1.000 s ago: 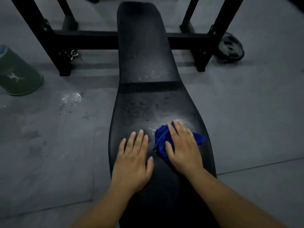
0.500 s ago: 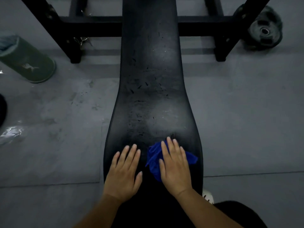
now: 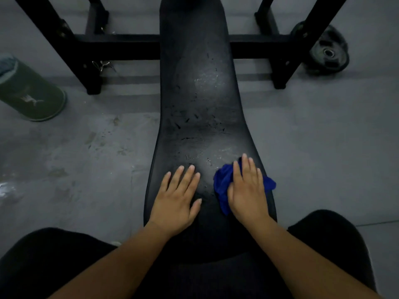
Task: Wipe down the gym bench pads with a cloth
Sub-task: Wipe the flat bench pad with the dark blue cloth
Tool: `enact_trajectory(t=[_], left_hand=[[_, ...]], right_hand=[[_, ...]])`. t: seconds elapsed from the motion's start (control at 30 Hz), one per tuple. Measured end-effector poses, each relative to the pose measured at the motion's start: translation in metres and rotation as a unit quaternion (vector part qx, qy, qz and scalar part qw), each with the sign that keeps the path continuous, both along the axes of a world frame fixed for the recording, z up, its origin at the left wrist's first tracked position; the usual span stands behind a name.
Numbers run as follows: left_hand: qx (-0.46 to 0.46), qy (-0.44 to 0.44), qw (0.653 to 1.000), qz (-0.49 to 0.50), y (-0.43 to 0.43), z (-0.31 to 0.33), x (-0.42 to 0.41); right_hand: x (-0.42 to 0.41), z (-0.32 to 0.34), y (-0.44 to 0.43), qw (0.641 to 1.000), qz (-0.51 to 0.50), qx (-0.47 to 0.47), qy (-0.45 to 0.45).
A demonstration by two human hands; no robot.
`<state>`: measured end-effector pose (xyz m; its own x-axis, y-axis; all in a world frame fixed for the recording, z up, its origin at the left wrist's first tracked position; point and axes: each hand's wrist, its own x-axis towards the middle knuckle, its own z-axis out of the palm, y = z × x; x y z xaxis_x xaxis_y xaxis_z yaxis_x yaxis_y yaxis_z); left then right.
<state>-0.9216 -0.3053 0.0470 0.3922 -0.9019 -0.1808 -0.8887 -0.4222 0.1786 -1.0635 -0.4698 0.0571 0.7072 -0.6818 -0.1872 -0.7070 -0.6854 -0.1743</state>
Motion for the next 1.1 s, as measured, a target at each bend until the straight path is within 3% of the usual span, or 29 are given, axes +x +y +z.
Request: enact_trajectory(t=[0.2, 0.33, 0.43, 0.57, 0.6, 0.73, 0.77, 0.83, 0.93, 1.07, 1.1], left_hand=[[-0.042, -0.01, 0.999, 0.014, 0.003, -0.01, -0.007], [-0.023, 0.005, 0.999, 0.034, -0.007, 0.002, 0.0], [-0.001, -0.008, 0.999, 0.041, -0.014, 0.008, 0.013], [-0.012, -0.003, 1.0, 0.022, -0.004, 0.005, 0.015], [-0.018, -0.008, 1.0, 0.017, -0.002, 0.005, 0.015], [-0.029, -0.012, 0.999, 0.011, -0.006, 0.004, 0.023], [-0.034, -0.011, 0.999, 0.012, -0.006, 0.004, 0.024], [-0.049, -0.009, 0.999, 0.012, -0.004, 0.002, 0.025], [-0.042, 0.003, 0.999, -0.01, 0.001, 0.003, 0.029], [-0.039, 0.006, 0.999, -0.015, 0.002, 0.0, 0.03], [-0.046, 0.005, 0.999, -0.014, 0.002, 0.0, 0.03]], right_hand=[[-0.025, -0.011, 0.001, 0.962, 0.273, -0.007, -0.026], [-0.019, -0.002, -0.034, 0.987, 0.153, -0.039, -0.023], [0.005, 0.005, 0.009, 0.992, 0.123, -0.021, -0.013], [-0.033, 0.0, 0.016, 0.949, 0.316, 0.0, -0.01], [-0.032, -0.002, -0.002, 0.947, 0.321, -0.005, -0.015], [0.034, -0.001, -0.013, 0.997, 0.072, 0.006, -0.037], [0.04, -0.002, 0.009, 0.997, 0.069, 0.017, -0.041], [0.021, -0.005, 0.047, 0.982, 0.18, 0.039, -0.038], [-0.017, -0.004, 0.027, 0.955, 0.295, 0.034, -0.024], [0.025, -0.007, 0.005, 0.995, 0.093, 0.021, -0.013], [0.034, -0.007, 0.012, 0.996, 0.082, 0.014, -0.015]])
